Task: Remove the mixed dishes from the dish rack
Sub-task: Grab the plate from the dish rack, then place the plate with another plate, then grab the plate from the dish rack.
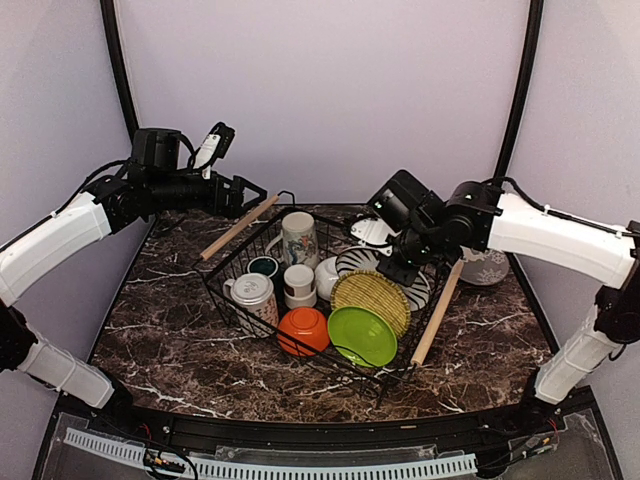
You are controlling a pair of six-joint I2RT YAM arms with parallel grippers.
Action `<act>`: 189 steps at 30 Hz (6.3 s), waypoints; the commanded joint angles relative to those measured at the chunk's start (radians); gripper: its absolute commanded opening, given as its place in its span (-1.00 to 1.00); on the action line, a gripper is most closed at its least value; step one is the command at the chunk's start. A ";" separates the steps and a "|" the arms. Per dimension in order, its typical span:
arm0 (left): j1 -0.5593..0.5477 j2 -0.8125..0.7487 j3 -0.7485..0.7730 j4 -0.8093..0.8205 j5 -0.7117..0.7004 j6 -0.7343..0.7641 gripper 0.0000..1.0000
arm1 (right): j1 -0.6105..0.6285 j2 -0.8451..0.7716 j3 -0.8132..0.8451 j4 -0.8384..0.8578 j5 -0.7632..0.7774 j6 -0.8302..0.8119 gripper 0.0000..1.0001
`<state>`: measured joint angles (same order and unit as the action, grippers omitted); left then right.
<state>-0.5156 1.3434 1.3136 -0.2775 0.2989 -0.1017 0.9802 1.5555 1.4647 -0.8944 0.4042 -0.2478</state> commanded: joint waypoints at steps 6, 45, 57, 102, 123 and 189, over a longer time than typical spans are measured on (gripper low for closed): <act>-0.004 0.000 -0.007 0.011 0.012 -0.006 0.98 | 0.078 -0.156 0.014 0.241 0.330 -0.076 -1.00; -0.006 0.001 -0.005 0.011 0.016 -0.012 0.98 | -0.774 -0.716 -0.559 0.695 0.038 1.024 -1.00; -0.006 -0.003 -0.003 0.008 0.021 -0.013 0.98 | -1.188 -0.515 -0.775 0.953 -0.572 1.299 -1.00; -0.006 0.003 -0.004 0.008 0.023 -0.017 0.98 | -1.221 0.024 -0.823 1.333 -0.735 1.301 -0.77; -0.006 -0.003 0.000 0.011 0.046 -0.029 0.98 | -1.219 -0.006 -0.720 0.900 -0.660 1.006 0.65; -0.006 0.022 -0.004 0.020 0.066 -0.046 0.98 | -0.231 0.111 -0.052 -0.047 -0.561 0.186 0.30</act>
<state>-0.5156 1.3617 1.3136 -0.2626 0.3546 -0.1432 0.7177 1.6230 1.3796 -0.9169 -0.2184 -0.0544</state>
